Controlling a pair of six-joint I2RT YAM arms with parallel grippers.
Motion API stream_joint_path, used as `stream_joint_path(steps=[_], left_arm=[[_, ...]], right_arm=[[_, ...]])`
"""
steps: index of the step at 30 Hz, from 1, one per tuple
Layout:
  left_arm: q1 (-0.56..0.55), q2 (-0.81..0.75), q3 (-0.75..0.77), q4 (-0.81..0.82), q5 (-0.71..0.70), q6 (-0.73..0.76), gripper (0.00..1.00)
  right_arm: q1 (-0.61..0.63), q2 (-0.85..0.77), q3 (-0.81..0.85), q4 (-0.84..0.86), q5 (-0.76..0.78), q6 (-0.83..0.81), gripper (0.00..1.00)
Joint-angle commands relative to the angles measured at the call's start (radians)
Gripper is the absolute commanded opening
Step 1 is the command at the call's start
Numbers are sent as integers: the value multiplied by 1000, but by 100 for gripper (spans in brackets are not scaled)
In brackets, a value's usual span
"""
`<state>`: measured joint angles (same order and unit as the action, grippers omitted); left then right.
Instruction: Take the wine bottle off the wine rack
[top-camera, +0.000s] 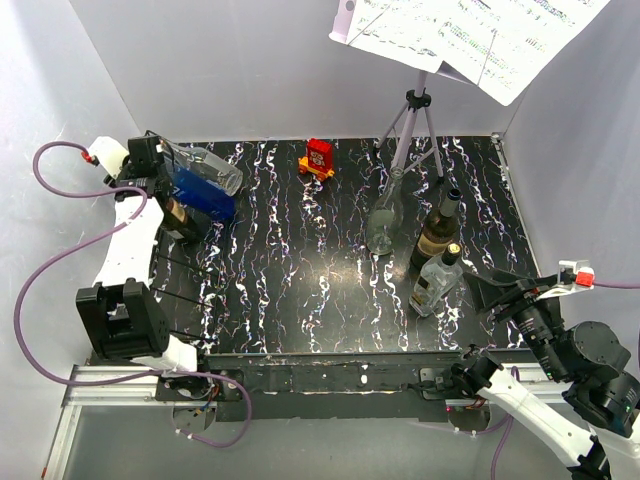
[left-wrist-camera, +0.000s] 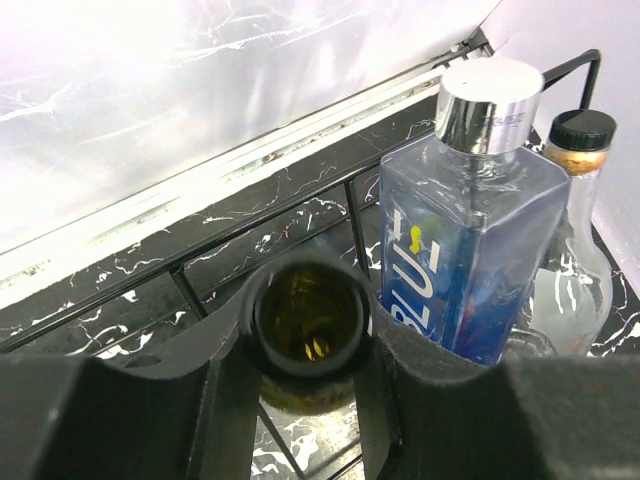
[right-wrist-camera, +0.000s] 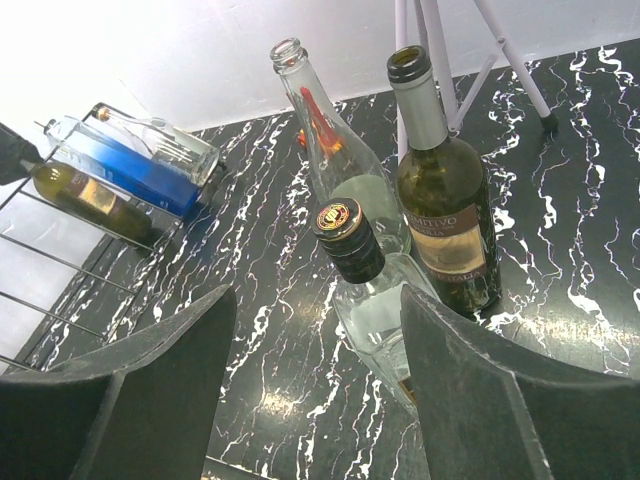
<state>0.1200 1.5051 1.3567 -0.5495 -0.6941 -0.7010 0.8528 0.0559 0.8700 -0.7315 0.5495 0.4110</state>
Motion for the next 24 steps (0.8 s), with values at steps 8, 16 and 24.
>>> stream_joint_path(steps=[8,16,24], left_arm=[[-75,-212,-11,149,33,193,0],[-154,-347,-109,226,174,340,0],[-168,-442,-174,206,477,446,0]], right_arm=[[3,22,18,58,-16,8,73],[3,16,14,52,-23,23,73],[3,4,3,47,-28,38,73]])
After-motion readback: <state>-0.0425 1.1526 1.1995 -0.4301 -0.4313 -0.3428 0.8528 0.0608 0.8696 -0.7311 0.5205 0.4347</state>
